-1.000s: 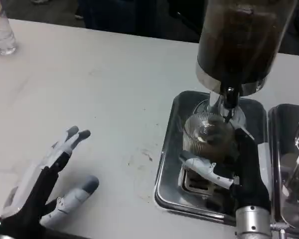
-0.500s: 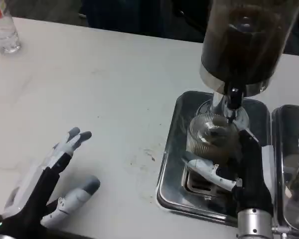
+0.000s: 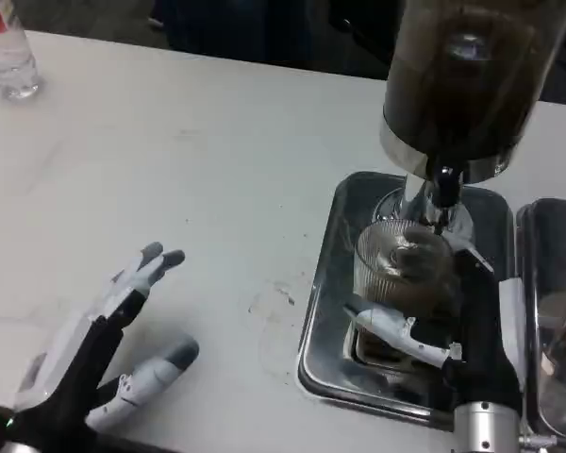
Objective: Grasp the cup under the faucet to collect the drink, then remove the cup.
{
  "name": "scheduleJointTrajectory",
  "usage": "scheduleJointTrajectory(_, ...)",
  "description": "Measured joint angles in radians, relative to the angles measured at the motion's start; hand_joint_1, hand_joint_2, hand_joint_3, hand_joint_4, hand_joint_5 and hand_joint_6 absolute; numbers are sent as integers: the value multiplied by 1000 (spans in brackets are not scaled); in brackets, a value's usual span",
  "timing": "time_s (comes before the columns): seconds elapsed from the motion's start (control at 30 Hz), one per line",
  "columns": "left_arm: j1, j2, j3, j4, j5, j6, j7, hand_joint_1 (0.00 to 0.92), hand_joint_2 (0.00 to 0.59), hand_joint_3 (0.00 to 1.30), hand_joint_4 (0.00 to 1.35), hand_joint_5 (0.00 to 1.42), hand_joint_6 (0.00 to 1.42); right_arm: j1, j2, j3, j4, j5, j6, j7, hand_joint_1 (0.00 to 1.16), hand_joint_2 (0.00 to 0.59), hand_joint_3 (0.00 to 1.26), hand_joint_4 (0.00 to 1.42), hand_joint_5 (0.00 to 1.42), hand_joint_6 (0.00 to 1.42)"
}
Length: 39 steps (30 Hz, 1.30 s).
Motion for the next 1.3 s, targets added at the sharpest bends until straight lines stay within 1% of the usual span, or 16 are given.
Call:
scheduleJointTrajectory(0.13,-1,-1,-1,1,0,0,0,0,152,134,0,112,0,1,-1,-1,-1,0,0,0,1010,210,831,805,950,1249)
scheduleJointTrajectory(0.63,-22,-3,-5,9,0,0,0,0,152,134,0,115,0,36,-8,-4,-42,0,0,5,1006,212,834,823,962,1274)
scheduleJointTrajectory(0.8,-25,-3,-8,13,0,0,0,0,150,134,0,115,0,69,-11,-5,-87,1,0,17,1001,211,834,824,962,1278)
scheduleJointTrajectory(0.87,-25,-3,-8,14,0,0,0,0,149,134,0,115,0,97,-15,-5,-124,3,-1,29,999,195,834,824,962,1282)
scheduleJointTrajectory(1.03,-27,-3,-12,18,-1,-1,0,0,148,134,0,115,0,149,-23,-4,-175,2,-1,47,998,193,834,824,964,1285)
scheduleJointTrajectory(1.2,-27,-2,-15,19,0,-1,0,0,148,134,0,115,0,170,-23,-4,-208,2,-1,55,997,192,834,824,967,1287)
scheduleJointTrajectory(1.3,-27,0,-15,19,1,-2,0,0,148,134,0,115,0,194,-26,-3,-244,3,-1,74,997,192,834,824,968,1289)
